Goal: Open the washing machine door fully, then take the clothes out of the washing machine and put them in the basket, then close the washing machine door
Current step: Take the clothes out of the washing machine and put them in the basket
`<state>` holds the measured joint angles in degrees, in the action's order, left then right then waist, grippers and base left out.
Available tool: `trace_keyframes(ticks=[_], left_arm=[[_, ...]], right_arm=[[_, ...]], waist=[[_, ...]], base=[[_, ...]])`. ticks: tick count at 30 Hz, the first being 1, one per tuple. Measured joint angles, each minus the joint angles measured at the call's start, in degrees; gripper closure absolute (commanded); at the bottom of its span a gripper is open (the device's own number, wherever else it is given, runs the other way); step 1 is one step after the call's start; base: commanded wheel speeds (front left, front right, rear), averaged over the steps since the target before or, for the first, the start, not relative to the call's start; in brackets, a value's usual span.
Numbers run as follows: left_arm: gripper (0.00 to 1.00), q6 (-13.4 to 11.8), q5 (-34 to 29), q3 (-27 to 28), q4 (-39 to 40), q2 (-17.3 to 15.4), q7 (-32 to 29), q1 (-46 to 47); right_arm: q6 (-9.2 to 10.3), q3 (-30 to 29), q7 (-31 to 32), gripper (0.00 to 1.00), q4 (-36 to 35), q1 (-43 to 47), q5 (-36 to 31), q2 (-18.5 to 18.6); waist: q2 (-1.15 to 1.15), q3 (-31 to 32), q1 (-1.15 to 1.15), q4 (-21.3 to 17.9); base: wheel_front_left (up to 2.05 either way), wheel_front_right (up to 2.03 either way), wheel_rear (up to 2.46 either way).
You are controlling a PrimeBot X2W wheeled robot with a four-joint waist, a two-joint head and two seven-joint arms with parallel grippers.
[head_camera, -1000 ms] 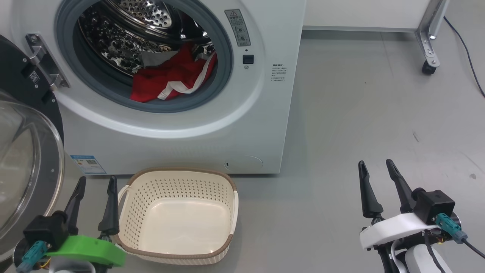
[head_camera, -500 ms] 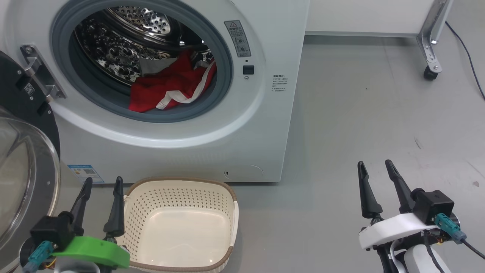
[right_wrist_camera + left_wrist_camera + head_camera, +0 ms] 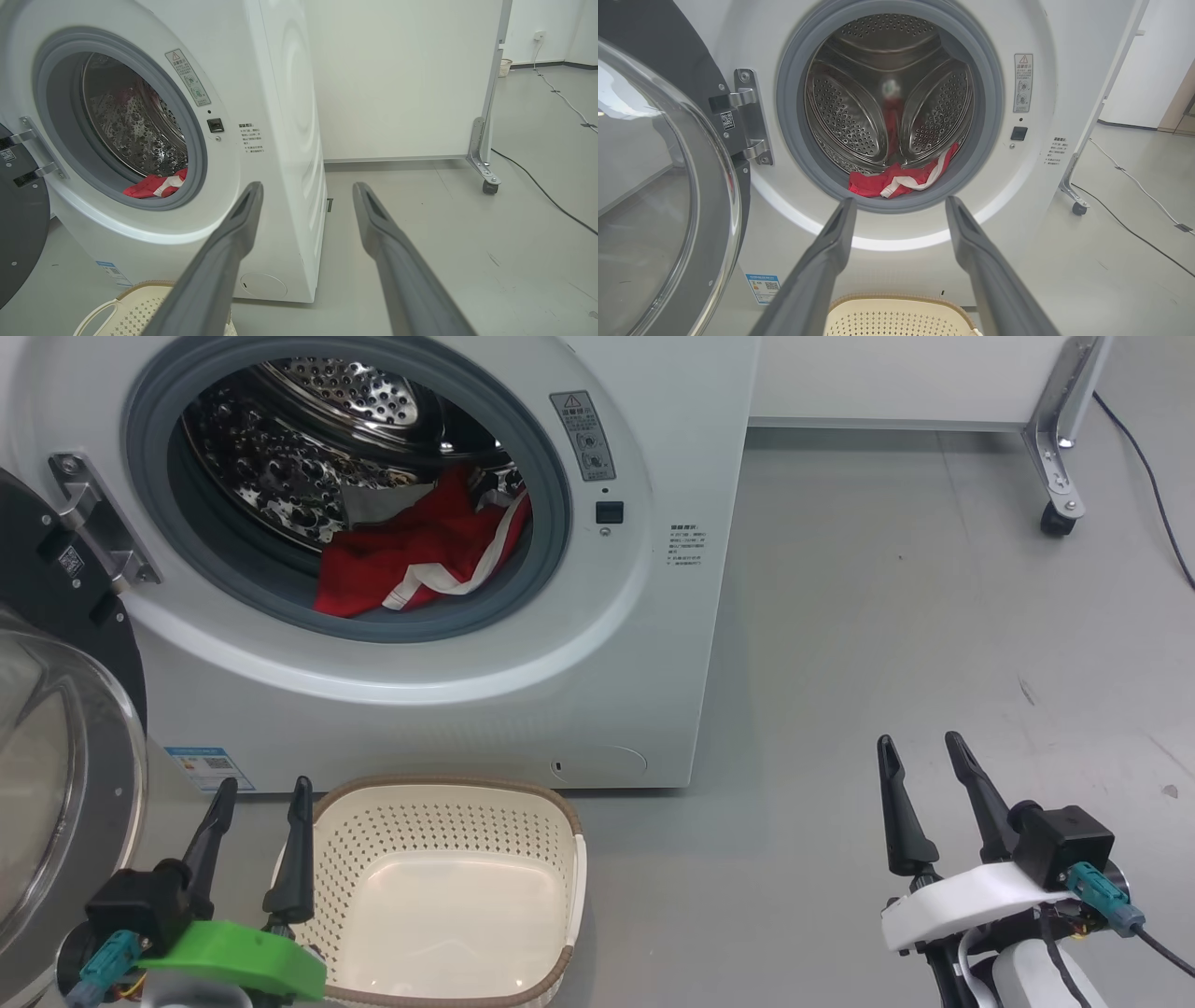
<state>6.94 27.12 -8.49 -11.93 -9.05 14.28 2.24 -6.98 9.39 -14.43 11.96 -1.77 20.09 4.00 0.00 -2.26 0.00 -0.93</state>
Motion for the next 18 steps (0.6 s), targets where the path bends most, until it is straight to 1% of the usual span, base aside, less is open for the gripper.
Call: trace_keyframes(ticks=[18], left_arm=[[0.00, 0.01, 0.00, -0.48, -0.11, -0.12, 0.00, -0.02]], right_arm=[[0.00, 0.16, 0.00, 0.00, 0.09, 0.00, 0.00, -0.15]], waist=[[0.00, -0.58, 0.00, -0.31]], base=[[0.00, 0.00, 0.00]])
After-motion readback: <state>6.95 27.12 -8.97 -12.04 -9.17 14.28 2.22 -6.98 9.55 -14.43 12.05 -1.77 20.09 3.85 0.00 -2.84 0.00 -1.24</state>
